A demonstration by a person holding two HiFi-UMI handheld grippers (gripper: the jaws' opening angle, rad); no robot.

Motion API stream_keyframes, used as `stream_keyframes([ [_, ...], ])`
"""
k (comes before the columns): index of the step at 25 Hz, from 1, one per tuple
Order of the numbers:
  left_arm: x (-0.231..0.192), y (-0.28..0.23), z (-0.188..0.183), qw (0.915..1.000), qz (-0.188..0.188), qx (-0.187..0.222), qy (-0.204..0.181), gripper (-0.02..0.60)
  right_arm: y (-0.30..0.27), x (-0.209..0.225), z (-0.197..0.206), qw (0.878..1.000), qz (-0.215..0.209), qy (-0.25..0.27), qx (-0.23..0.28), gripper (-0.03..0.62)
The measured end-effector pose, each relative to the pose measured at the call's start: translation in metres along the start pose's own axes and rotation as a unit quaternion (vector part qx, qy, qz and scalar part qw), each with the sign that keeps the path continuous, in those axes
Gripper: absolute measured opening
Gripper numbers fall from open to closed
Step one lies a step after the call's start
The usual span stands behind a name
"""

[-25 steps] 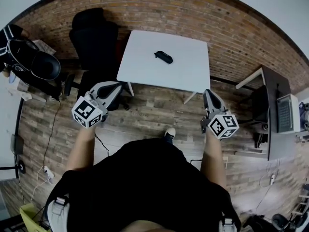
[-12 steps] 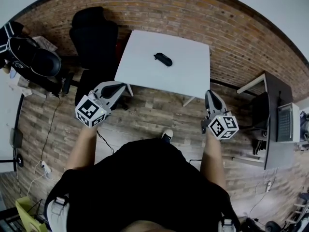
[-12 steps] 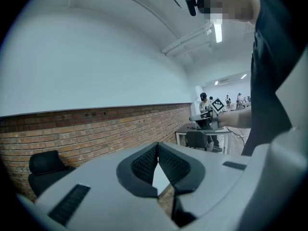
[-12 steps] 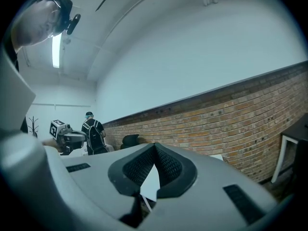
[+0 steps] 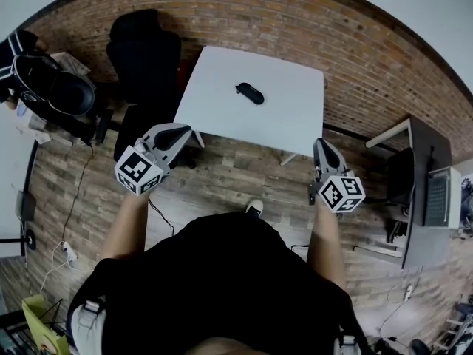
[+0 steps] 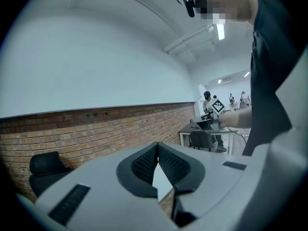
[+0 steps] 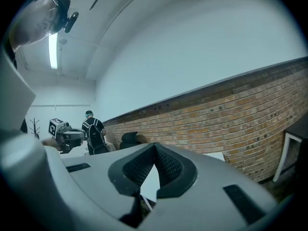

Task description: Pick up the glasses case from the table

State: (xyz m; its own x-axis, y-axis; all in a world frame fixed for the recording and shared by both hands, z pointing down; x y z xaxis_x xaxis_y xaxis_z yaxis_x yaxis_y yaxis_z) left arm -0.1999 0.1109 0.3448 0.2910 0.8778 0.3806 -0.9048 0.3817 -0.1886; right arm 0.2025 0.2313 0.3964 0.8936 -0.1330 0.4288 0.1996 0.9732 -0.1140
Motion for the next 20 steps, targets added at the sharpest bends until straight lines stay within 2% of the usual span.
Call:
stream_keyframes([
  [11,-0.001,-0.044,0.008,0.9998,0.013,-0.011,0.006,0.011,-0.02,0.034,-0.006,1.0,-0.006,-0.003,-0.016,0.015],
  [20,-0.006,-0.07,0.02,0.9988,0.016,-0.037,0.027,0.011,-0.044,0.053,-0.009,0.999,-0.021,-0.007,-0.03,0.015],
])
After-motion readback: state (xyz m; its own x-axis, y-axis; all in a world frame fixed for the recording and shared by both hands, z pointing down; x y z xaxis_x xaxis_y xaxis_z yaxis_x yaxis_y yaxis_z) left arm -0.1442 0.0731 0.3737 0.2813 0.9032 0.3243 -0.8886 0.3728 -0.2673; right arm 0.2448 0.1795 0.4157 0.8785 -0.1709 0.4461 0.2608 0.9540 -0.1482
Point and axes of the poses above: the fingertips, and each gripper's own axes: y backward along the fingers, x to its right, z out of its underside, the point moved 7 cm from there along y, backward along the fingers, and after that the axes turned 12 degrees about -y, right-handed, at the moved point
